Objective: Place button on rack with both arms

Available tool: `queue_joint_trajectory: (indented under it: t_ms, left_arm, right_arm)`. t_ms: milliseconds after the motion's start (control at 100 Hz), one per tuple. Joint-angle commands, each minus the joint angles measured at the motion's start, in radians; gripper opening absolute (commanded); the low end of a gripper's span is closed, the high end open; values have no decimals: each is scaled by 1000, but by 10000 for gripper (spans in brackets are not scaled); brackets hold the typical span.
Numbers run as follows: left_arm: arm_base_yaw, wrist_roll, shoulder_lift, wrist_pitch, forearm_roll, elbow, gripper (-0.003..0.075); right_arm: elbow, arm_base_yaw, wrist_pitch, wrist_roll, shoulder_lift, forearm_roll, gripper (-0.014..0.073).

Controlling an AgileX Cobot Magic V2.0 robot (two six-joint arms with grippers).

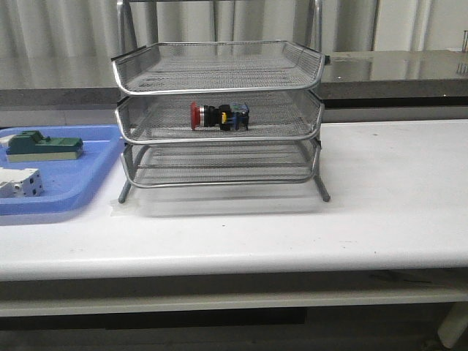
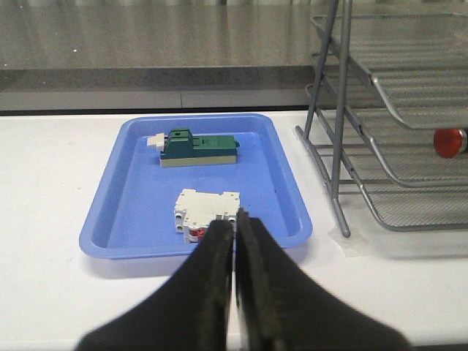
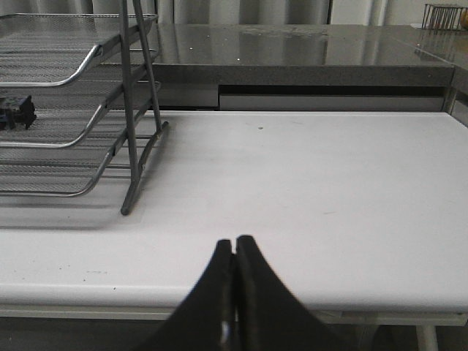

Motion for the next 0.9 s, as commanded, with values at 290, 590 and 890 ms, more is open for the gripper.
queue_joint_trajectory:
  t_ms: [290,590,890]
  left_arm:
    - [0,-93,-208,-190,36,186,4]
    - [0,-226,-367,-191,198,285,4]
    - [0,-268,-388,-190,215,294,4]
  right_arm:
    - [-16,-3,-86,-4,-20,-2,-60]
    - [-16,-3,-86,-4,-20,-2,-60]
    - [-16,-3,-86,-4,-20,-2,-60]
